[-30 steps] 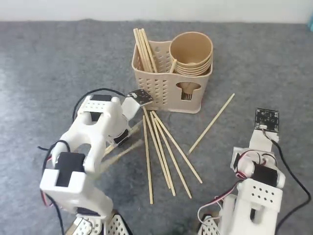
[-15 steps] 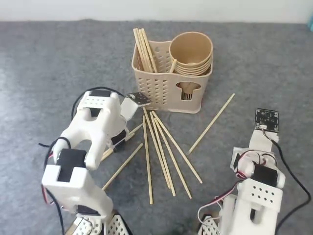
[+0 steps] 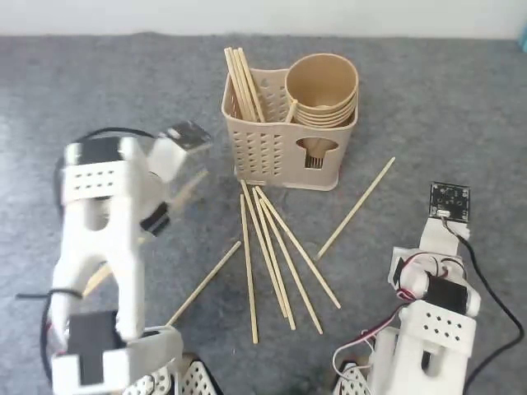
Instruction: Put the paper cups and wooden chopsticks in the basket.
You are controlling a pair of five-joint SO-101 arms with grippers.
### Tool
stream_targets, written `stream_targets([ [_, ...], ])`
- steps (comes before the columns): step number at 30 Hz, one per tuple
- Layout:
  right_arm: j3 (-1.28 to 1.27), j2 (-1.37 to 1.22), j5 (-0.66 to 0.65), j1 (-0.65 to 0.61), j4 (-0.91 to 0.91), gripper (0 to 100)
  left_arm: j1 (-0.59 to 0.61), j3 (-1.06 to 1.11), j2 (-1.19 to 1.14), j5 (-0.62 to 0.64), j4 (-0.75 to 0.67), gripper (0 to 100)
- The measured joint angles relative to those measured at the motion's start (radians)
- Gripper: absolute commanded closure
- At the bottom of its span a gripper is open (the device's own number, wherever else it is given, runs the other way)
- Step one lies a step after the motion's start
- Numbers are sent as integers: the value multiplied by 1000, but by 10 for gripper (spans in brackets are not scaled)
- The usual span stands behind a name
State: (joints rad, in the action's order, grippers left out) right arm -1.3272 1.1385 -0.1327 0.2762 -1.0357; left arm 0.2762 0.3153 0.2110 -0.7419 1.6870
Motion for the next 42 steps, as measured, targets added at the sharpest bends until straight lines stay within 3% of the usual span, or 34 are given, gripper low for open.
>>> stream_targets([
  [6,0,0,0,0,0,991,68,-77,106,11,-6,987],
  [14,-20,0,0,2,0,991,63,-69,339,269,-258,987],
  [25,-21,0,0,0,0,991,-43,150,703,770,-721,987],
  [35,-21,0,0,0,14,991,-229,163,735,962,-1106,987],
  [42,-21,0,0,0,18,991,-368,298,675,1011,-1570,987],
])
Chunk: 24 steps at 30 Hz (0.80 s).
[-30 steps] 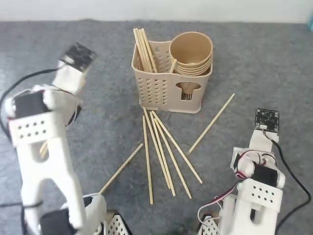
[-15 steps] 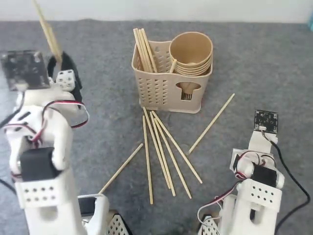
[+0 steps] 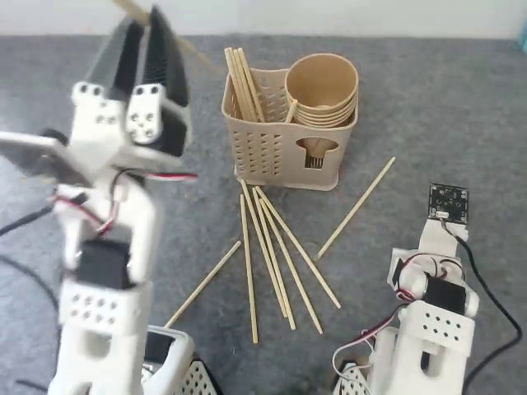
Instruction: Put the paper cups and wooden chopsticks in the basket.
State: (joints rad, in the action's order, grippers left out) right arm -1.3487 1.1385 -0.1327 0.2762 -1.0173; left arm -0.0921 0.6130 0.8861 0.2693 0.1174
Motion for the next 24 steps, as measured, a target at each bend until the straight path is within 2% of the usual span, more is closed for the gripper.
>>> stream_targets([
  [4,0,0,0,0,0,991,-51,63,-77,0,-190,987],
  [10,0,0,0,0,0,991,-92,81,-175,0,-230,987],
  [18,0,0,0,0,0,991,-94,83,-397,0,-325,987],
  [24,0,0,0,0,0,991,-94,83,-462,2,-336,983],
])
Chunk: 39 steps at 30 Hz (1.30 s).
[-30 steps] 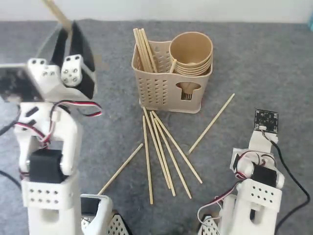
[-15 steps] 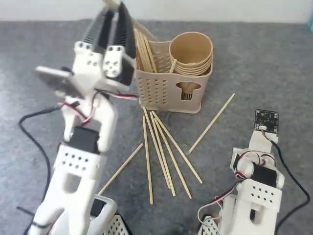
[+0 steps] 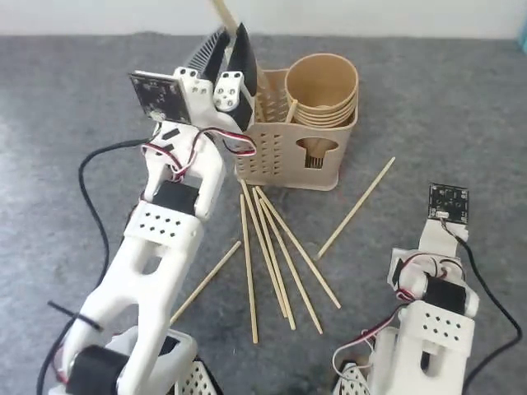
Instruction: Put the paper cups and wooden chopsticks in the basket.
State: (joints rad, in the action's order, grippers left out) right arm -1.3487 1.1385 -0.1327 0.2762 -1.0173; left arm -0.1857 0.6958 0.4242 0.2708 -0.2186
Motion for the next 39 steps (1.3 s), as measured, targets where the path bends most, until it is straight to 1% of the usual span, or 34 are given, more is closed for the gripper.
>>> stream_targets([
  [2,0,0,0,0,0,991,0,0,-6,0,2,948],
  [5,0,0,0,0,0,991,0,0,-6,-20,63,835],
  [7,0,0,0,0,0,991,-2,0,-6,-40,112,776],
  [8,0,0,0,0,0,991,-5,0,-6,-41,135,761],
  [13,0,0,0,0,0,991,3,0,12,-48,242,758],
  [15,0,0,0,0,0,991,11,0,60,-51,315,757],
  [18,0,0,0,0,0,991,11,0,183,-51,485,755],
  [24,0,0,0,0,0,991,11,-2,462,-54,944,755],
  [27,0,0,0,0,0,991,14,-2,546,-54,1151,755],
  [31,-21,0,0,2,0,991,18,-5,560,-60,1389,755],
  [34,-21,0,0,2,0,991,18,-6,534,-60,1536,755],
  [36,-21,0,0,0,0,991,18,-6,493,-92,1620,755],
  [39,-21,0,0,0,0,991,18,-5,413,-176,1722,755],
])
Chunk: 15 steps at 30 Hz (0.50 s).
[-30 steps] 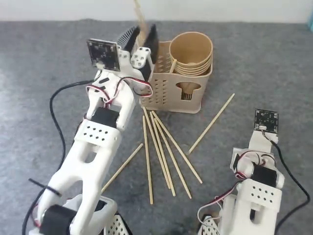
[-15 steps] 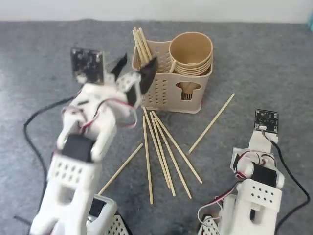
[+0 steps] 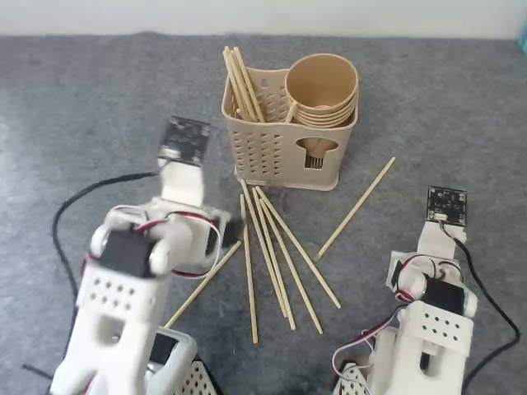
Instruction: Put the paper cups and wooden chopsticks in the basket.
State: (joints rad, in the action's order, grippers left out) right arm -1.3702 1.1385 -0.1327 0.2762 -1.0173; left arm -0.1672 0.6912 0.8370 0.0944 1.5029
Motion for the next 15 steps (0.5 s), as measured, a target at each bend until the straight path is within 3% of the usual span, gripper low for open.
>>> stream_targets([
  [4,0,0,0,0,0,991,43,72,-120,-80,11,755],
  [10,0,0,0,0,0,991,129,224,-284,-178,-115,757],
  [15,0,0,0,0,0,991,130,267,-393,-218,-192,757],
])
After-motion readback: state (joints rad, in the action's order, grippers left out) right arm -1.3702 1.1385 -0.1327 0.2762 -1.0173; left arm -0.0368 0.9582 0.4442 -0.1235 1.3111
